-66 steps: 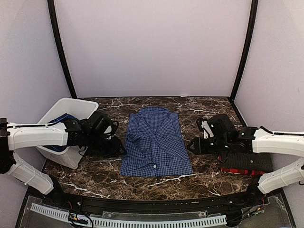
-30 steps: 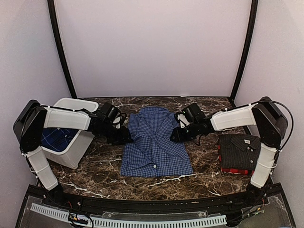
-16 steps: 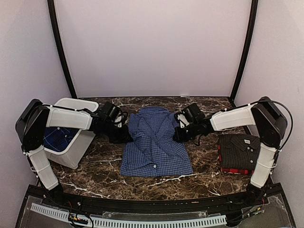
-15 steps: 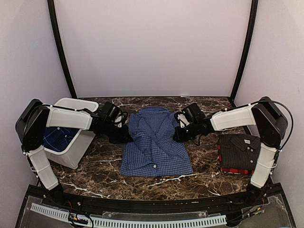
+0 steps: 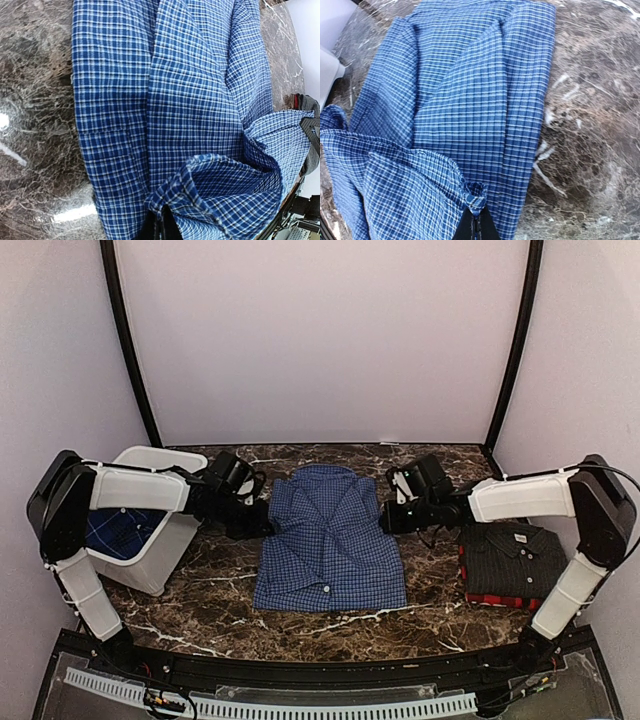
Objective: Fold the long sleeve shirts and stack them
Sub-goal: Smooth out the 2/3-rectangle-folded shirt at the center of the board.
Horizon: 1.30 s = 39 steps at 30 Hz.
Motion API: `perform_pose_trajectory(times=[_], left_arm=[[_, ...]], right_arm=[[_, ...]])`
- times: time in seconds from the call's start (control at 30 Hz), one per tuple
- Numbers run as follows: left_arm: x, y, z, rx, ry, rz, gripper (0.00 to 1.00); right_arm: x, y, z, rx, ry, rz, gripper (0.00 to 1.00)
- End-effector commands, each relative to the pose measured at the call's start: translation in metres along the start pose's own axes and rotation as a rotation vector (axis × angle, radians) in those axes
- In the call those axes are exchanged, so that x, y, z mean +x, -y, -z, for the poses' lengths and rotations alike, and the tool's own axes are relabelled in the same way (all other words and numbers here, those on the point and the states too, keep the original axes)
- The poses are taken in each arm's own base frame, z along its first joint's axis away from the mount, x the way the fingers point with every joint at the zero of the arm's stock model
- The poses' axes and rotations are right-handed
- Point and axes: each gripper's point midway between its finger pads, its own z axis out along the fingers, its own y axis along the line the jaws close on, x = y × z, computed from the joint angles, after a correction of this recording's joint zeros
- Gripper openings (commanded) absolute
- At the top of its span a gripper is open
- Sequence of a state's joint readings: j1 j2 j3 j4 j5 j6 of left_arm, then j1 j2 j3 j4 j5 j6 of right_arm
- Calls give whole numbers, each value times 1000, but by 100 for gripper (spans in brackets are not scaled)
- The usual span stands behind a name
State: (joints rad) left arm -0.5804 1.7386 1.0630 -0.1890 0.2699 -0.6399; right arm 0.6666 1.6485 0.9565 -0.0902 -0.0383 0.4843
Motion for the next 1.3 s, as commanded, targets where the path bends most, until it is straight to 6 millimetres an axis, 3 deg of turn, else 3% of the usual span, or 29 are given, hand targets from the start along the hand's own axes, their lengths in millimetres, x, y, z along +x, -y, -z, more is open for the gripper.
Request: perform_pose_trajectory(times=[0.0,0.27,0.47,0.57,0.7,0.8,0.9,1.07,1.13,1.27], left_arm=[[-1,-9,12,-56,19,26,0],[-2,-16,9,-90,20,39,0],[2,-20,-4,-103,-22,50,0],[1,-20,-6,-106,-26,45,6],[-5,-19,-3,-120,-13,36,13],[-9,-17,1,-125,-2,26,31],[-15,-13,12,-129,27,9,42],[-21,-4,34,-117,72,-24,52],[-21,0,39,-99,75,-29,51],[-19,6,43,-67,72,-28,40]], right_arm=[[-13,13,5,56,89,-41,0],[-17,21,5,90,137,-60,0],[-22,25,1,105,169,-73,0],[-23,28,0,121,172,-80,1],[-26,27,-2,127,152,-67,15],[-32,24,4,131,157,-56,38],[-40,21,15,150,163,-38,45],[-42,-18,26,50,154,44,45],[-36,-40,23,-22,128,78,43],[-24,-93,6,-169,59,148,28]])
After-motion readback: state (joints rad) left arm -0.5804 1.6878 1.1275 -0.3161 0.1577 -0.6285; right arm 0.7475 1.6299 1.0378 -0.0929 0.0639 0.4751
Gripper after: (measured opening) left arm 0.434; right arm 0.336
